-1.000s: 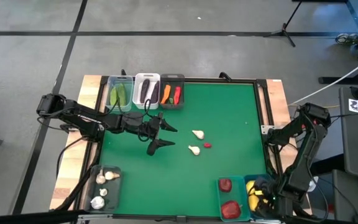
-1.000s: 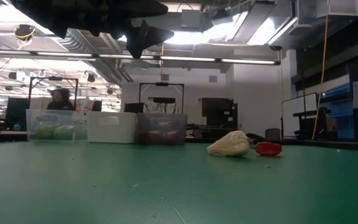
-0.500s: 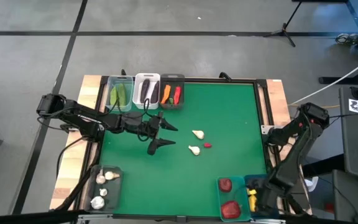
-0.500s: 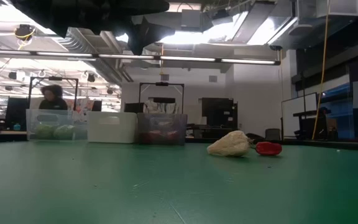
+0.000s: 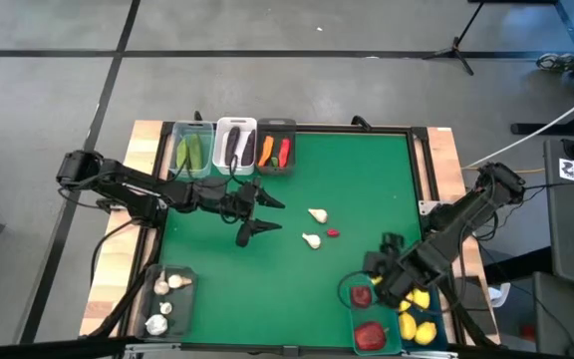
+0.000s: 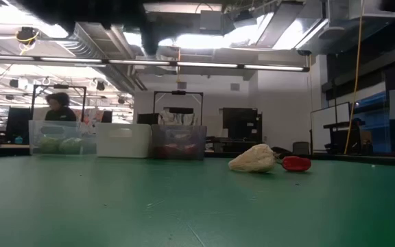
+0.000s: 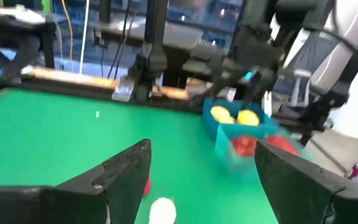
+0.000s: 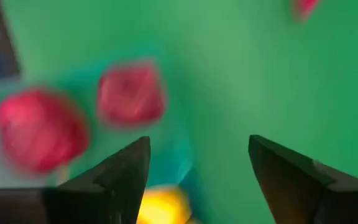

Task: Sort produce into baskets
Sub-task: Put the white garlic into the bottom black bin

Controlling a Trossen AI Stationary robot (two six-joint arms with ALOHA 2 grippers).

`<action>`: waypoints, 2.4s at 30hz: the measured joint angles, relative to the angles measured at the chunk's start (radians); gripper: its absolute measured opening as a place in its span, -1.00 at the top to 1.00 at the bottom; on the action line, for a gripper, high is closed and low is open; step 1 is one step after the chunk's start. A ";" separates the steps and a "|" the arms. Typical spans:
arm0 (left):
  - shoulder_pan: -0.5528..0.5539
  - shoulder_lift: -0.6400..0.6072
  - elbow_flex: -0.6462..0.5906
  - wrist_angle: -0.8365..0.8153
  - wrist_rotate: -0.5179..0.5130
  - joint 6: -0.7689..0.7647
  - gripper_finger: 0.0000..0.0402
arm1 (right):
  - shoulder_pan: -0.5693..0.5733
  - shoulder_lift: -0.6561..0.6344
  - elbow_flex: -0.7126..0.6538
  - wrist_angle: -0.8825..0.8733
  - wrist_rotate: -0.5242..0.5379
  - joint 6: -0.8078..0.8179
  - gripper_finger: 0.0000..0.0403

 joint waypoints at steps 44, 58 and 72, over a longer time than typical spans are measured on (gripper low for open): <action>0.058 0.599 0.401 -0.159 0.202 0.262 -0.39 | 0.097 -0.060 -0.004 0.199 0.617 -0.184 -0.34; 0.061 0.717 0.401 -0.105 0.230 0.255 -0.39 | 0.095 -0.050 -0.005 0.203 0.625 -0.182 -0.34; 0.066 0.791 0.416 -0.051 0.219 0.268 -0.39 | 0.095 -0.049 -0.005 0.212 0.626 -0.182 -0.34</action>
